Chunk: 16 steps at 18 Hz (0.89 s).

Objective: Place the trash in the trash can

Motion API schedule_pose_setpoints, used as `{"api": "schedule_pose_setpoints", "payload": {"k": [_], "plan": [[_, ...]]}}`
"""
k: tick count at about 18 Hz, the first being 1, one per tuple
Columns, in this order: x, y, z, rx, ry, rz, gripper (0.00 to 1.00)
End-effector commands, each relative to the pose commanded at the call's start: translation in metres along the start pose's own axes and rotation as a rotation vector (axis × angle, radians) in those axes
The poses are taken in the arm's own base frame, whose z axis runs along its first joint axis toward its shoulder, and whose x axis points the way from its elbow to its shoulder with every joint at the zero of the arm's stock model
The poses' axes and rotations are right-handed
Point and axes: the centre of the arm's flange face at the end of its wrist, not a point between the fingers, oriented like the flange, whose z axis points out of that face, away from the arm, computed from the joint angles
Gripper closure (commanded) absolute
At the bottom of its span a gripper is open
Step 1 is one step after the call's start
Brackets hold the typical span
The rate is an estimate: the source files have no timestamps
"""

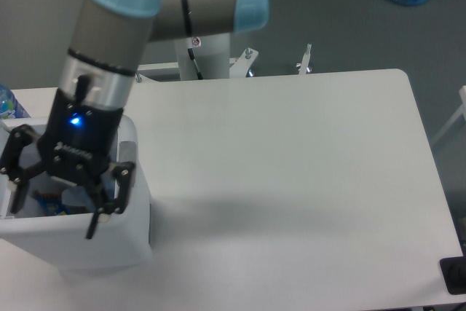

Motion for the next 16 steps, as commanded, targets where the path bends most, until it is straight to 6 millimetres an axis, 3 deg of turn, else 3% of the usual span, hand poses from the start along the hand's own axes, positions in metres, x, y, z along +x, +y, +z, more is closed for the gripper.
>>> {"api": "schedule_pose_setpoints", "payload": {"k": [5,10,16], "plan": [[-0.055,-0.012,-0.034,0.019,-0.187,0.060,0.00],[-0.080,0.000,-0.050,-0.102,-0.449,0.251,0.00],[-0.096,0.031,-0.053,-0.418,-0.526,0.510,0.00]]}}
